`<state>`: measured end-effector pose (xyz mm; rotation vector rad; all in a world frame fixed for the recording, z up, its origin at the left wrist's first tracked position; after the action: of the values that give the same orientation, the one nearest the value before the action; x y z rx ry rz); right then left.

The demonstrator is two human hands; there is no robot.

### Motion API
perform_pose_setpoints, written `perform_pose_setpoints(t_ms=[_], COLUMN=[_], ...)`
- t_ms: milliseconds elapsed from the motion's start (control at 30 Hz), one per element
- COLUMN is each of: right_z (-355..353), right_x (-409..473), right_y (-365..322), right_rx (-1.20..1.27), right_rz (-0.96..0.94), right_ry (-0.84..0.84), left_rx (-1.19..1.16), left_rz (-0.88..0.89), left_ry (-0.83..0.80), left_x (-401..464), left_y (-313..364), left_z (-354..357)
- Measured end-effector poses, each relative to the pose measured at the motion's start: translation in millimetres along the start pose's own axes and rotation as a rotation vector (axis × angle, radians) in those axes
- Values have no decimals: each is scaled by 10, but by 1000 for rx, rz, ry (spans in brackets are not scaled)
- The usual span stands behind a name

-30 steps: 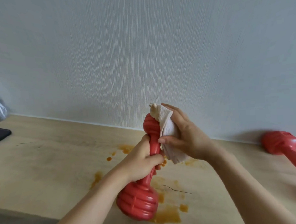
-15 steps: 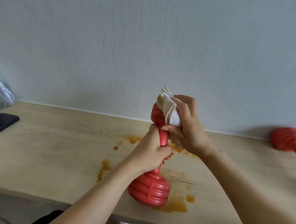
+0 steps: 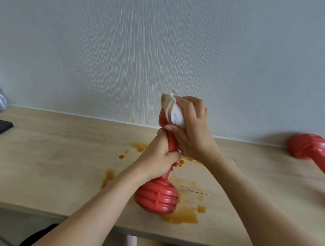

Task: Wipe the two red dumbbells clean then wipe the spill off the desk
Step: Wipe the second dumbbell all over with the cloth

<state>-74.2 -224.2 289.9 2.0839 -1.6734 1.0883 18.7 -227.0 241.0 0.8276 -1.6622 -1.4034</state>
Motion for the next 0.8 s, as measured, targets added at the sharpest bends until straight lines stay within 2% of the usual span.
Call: perform_pose_setpoints(t_ms=[67,167,267,333,400,433,533,567,700,800], right_z=[17,30,8,-1,3,-10,-90,-105,-49,-44], right_x=[-68,-99,-80,-52,-26,-6,23,24,38,-42], right_y=[124,218,121,-43,-168,-183,-81,-51,16,115], right_rx=[169,257,149,-53,-248,-252,-15,-6,-136,1], right_rz=[-24,-23,59,186,182,137,25,-9,-52,-96], right_ry=[-4,-36,-33,-53,-150,-222,-440,-460,-265,-113], left_rx=[-51,-134,-147,-94,-17,-3,-40,-40,10,-12], left_rz=[-39,-78,-42,-2,29,31,2,-9,-3,3], left_ry=[-30,-88,-67,-29,-29,-30,-30,-38,-46,-61], left_x=[-1,-11,11,47,61,64,43,32,28,35], left_y=[-26,-51,-22,9,45,52,51,46,21,17], left_z=[3,19,36,50,76,68,16,14,49,56])
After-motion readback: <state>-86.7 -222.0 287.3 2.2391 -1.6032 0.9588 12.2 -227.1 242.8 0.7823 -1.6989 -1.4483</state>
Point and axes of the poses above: each hand's wrist, its own x-axis towards the middle knuckle, its own z-axis out of the palm, y = z × x, the point moved 6 cm from there along x, towards the middle knuckle, and after that the axes turned 15 degrees about -x, right-handed, at the moved point
